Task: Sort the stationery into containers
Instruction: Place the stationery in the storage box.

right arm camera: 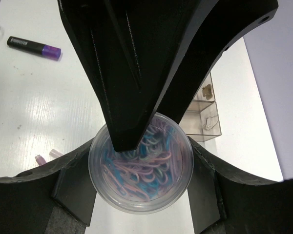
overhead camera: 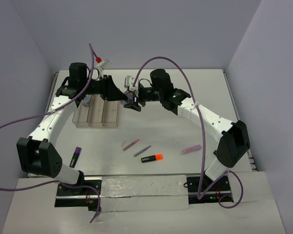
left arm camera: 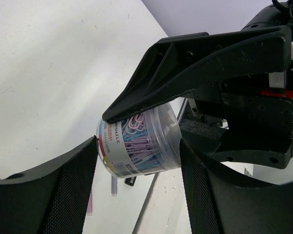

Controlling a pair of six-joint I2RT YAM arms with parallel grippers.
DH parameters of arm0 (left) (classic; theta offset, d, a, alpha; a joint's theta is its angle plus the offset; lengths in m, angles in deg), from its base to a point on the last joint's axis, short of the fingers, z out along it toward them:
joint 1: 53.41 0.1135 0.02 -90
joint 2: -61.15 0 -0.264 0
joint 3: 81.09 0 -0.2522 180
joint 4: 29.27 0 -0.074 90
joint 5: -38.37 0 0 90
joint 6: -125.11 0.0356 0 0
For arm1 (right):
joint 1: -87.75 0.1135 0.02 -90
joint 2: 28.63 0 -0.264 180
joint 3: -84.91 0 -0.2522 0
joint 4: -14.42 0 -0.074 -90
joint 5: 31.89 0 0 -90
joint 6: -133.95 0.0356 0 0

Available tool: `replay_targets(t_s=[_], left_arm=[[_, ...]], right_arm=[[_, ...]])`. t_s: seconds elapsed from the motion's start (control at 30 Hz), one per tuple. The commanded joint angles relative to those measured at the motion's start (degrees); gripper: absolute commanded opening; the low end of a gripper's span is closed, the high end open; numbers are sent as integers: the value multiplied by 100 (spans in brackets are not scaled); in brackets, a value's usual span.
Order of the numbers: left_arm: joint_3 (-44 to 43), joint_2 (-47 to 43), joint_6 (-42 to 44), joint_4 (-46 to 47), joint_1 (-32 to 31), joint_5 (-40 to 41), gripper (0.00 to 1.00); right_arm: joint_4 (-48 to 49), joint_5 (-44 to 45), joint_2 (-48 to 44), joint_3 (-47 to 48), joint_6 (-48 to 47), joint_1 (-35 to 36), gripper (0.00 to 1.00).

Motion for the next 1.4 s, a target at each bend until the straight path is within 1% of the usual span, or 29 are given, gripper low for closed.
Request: replay_targets(t_s=[0.0, 0.07, 0.1, 0.13, 0.17, 0.23, 0.33, 0.4, 0.53, 0.63, 0.7, 0.73, 0.77, 1.03, 1.07, 1.17, 1.2, 1.3, 1.37], left_arm=[[-328, 142, -76, -376, -40, -426, 0], [-342, 137, -85, -380, -40, -440, 0], [-296, 90, -150, -258, -40, -450, 0], [-253, 38, -279, -52, -36, -487, 0], [-214, -3, -442, 181, -27, -549, 0], [-118, -28, -787, 410, -1, -700, 0], [38, -85, -1581, 1292, 39, -925, 0], [108, -93, -1799, 1629, 39, -927, 0], [175, -85, -2098, 1844, 57, -946, 0], [295, -100, -2290, 2043, 65, -946, 0], [307, -93, -2350, 2113, 65, -961, 0], [323, -93, -2398, 2147, 65, -955, 0], [330, -98, -2425, 2176, 65, -940, 0], [223, -84, -2200, 1997, 74, -787, 0], [226, -79, -2165, 1980, 69, -797, 0], [168, -67, -1976, 1792, 74, -831, 0], [168, -67, -1889, 1680, 74, -831, 0], [193, -90, -1888, 1661, 106, -841, 0], [259, -106, -2045, 1786, 147, -830, 0]], right_arm=[[915, 81, -85, 208, 162, 31, 6], [962, 84, -86, 189, 179, 31, 10], [1017, 102, -98, 139, 217, 37, 22], [1076, 111, -108, 80, 258, 36, 31], [1119, 111, -115, 25, 281, 31, 37], [1147, 96, -155, -24, 220, 32, 41], [1306, 121, -234, -199, 235, 39, 44], [1291, 173, -218, -166, 254, 39, 47], [1348, 236, -226, -166, 354, 32, 57], [1389, 260, -210, -151, 427, 40, 68], [1404, 262, -217, -156, 461, 38, 69], [1420, 268, -225, -165, 471, 40, 72], [1419, 251, -227, -171, 468, 35, 73], [1379, 287, -159, -125, 440, 33, 74], [1348, 261, -152, -112, 412, 31, 73], [1187, 225, -69, 18, 359, 22, 64], [1185, 226, -68, 62, 376, 31, 64], [1123, 356, -39, 88, 420, 22, 70], [1277, 395, -92, -18, 458, 9, 74]])
